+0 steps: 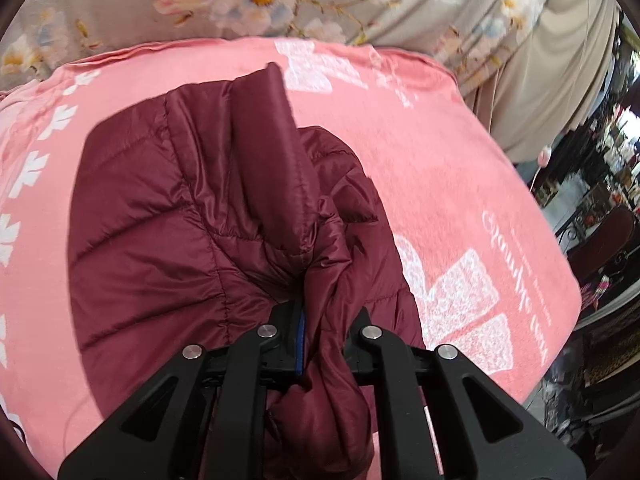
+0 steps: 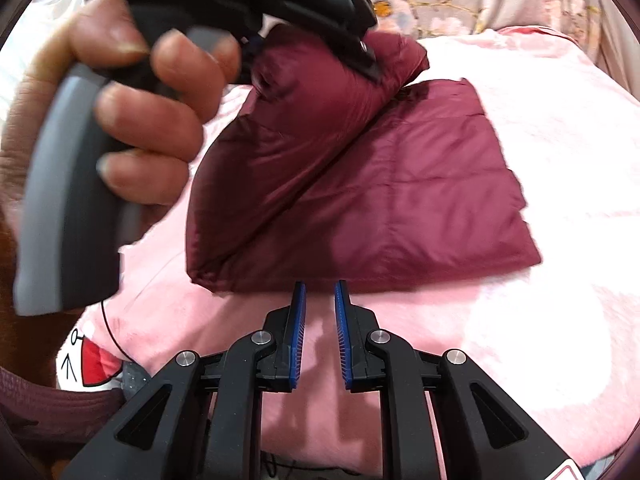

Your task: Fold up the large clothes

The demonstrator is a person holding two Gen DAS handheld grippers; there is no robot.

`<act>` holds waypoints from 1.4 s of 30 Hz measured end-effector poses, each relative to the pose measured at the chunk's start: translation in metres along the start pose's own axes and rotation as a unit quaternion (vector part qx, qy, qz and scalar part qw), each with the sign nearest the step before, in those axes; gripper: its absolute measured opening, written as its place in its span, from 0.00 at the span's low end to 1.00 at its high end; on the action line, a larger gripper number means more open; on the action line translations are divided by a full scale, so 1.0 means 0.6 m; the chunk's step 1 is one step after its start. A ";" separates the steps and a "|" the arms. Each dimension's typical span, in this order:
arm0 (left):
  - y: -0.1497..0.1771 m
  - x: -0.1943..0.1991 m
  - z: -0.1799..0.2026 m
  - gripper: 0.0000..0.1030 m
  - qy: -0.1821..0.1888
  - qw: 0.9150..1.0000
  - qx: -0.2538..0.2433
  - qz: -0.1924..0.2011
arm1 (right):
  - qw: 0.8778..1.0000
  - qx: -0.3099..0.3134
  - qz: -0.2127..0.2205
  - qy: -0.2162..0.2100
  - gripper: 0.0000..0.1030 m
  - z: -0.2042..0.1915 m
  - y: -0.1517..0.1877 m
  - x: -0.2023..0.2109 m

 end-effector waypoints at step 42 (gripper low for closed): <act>0.007 0.147 -0.158 0.71 -0.136 0.974 0.125 0.131 | 0.988 -0.134 0.070 -0.005 0.62 0.095 -0.174 0.023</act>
Point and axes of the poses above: each gripper's, at about its wrist camera, not at the fingertips, and x roughly against the way its jaws point, z to its right, y to its underside, the point moved 2 cm from there along -x, roughly the way its jaws point, and after that the axes turned 12 degrees about y, right-handed, at the moved point
